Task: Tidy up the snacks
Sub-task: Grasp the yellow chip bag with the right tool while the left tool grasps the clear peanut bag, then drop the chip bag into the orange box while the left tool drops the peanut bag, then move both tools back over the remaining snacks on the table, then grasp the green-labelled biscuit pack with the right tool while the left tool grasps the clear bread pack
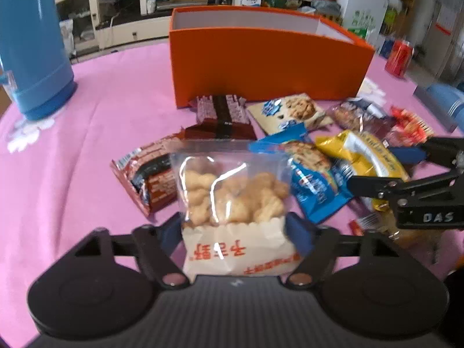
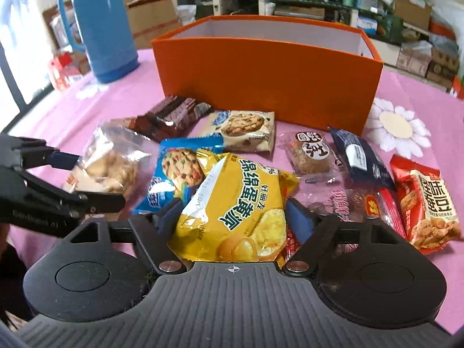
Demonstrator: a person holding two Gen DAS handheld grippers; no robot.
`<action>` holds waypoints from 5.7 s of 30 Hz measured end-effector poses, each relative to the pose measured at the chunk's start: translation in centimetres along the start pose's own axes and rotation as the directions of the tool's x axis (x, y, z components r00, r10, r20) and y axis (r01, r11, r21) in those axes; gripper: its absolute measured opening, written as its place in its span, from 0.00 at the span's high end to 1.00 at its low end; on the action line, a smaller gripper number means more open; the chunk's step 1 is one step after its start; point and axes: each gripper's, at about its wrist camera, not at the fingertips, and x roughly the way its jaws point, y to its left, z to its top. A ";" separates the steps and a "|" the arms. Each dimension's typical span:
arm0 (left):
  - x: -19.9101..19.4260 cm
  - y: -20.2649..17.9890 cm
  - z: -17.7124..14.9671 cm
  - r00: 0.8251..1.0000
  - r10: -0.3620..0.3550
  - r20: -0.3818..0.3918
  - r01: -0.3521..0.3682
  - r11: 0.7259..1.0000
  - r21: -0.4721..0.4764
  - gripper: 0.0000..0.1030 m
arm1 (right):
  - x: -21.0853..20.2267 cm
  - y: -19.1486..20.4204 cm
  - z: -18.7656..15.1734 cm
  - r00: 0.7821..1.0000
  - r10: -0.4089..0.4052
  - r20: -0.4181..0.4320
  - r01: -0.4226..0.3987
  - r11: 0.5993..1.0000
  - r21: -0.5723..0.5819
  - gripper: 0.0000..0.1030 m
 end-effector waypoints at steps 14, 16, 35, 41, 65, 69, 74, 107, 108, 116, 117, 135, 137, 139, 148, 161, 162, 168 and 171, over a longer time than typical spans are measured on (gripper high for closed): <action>-0.8 1.0 0.2 1.000 -0.006 -0.021 0.004 0.997 -0.074 0.38 | -2.8 -1.8 0.0 0.996 0.049 0.075 -0.053 0.997 0.053 0.67; -0.6 0.7 -0.1 1.000 0.016 -0.022 -0.017 0.999 -0.045 0.31 | -2.5 -1.8 -0.2 0.998 0.034 0.056 -0.037 0.998 0.051 0.54; -1.7 1.0 0.3 0.994 0.094 0.050 -0.091 0.994 -0.061 0.43 | -4.2 -2.5 -0.1 0.993 0.028 0.114 -0.036 0.997 0.065 0.71; -4.0 0.3 1.4 0.989 0.095 0.113 -0.084 0.992 -0.097 0.43 | -7.2 -2.8 0.8 0.978 0.033 0.205 -0.057 0.992 0.112 0.71; 7.8 0.7 22.0 0.979 -0.008 0.204 0.059 0.969 -0.242 0.42 | 3.7 -10.2 17.9 0.952 -0.049 0.303 -0.022 0.973 0.229 0.71; 9.7 0.5 22.3 0.983 0.033 0.178 0.011 0.972 -0.237 0.34 | 7.0 -10.4 17.9 0.967 -0.067 0.245 0.013 0.977 0.214 0.66; 6.9 0.1 22.3 0.965 0.086 0.249 -0.036 0.980 -0.198 0.28 | 6.4 -11.5 18.1 0.960 -0.049 0.275 -0.026 0.964 0.265 0.28; -4.9 -12.6 -6.2 0.965 -0.260 0.026 0.259 0.965 0.041 0.15 | -9.8 -16.5 -7.8 0.973 -0.063 0.221 -0.102 0.744 0.660 0.09; -5.2 -13.3 -6.4 0.951 -0.305 0.038 0.304 0.952 0.032 0.15 | -9.5 -16.4 -7.4 0.974 -0.050 0.222 -0.111 0.745 0.658 0.09; -1.3 -17.5 -3.5 0.901 -0.434 0.013 0.434 0.901 0.029 0.15 | -8.6 -15.5 -6.1 0.975 -0.032 0.219 -0.119 0.756 0.643 0.09; -0.9 -17.0 -3.6 0.903 -0.430 0.002 0.430 0.903 0.010 0.15 | -8.6 -15.5 -6.1 0.976 -0.034 0.217 -0.117 0.756 0.644 0.09; -8.5 -2.4 -5.0 0.992 0.062 0.114 -0.038 0.979 -0.200 0.12 | -7.4 -11.1 -4.9 0.988 0.022 0.152 -0.093 0.876 0.474 0.09; -7.3 -2.8 -4.6 0.990 0.119 0.070 -0.102 0.972 -0.214 0.12 | -7.5 -10.2 -5.2 0.989 0.029 0.143 -0.091 0.888 0.450 0.09; -5.9 -3.2 -4.2 0.985 0.166 0.036 -0.153 0.958 -0.242 0.12 | -7.4 -8.8 -5.6 0.991 0.043 0.123 -0.091 0.907 0.412 0.09; -1.4 -3.1 -3.4 0.974 0.223 -0.036 -0.224 0.933 -0.282 0.15 | -6.2 -2.5 -7.2 1.000 0.029 0.001 -0.029 0.985 0.170 0.09; -1.4 -2.6 -3.6 0.969 0.248 -0.008 -0.245 0.951 -0.186 0.33 | -4.6 -0.7 -7.6 0.996 -0.068 -0.054 0.069 0.998 0.000 0.09; -1.4 -2.5 -3.7 0.970 0.245 -0.007 -0.242 0.954 -0.176 0.33 | -4.7 -1.0 -7.7 0.996 -0.077 -0.053 0.077 0.997 0.004 0.09; -2.0 -0.9 -4.3 0.964 0.266 -0.005 -0.265 0.958 -0.113 0.21 | -6.0 -3.1 -8.9 0.992 -0.120 -0.041 0.122 0.991 0.051 0.09; -2.4 0.2 -4.5 0.965 0.261 -0.015 -0.261 0.958 -0.120 0.20 | -6.1 -3.3 -9.0 0.992 -0.125 -0.035 0.126 0.990 0.056 0.09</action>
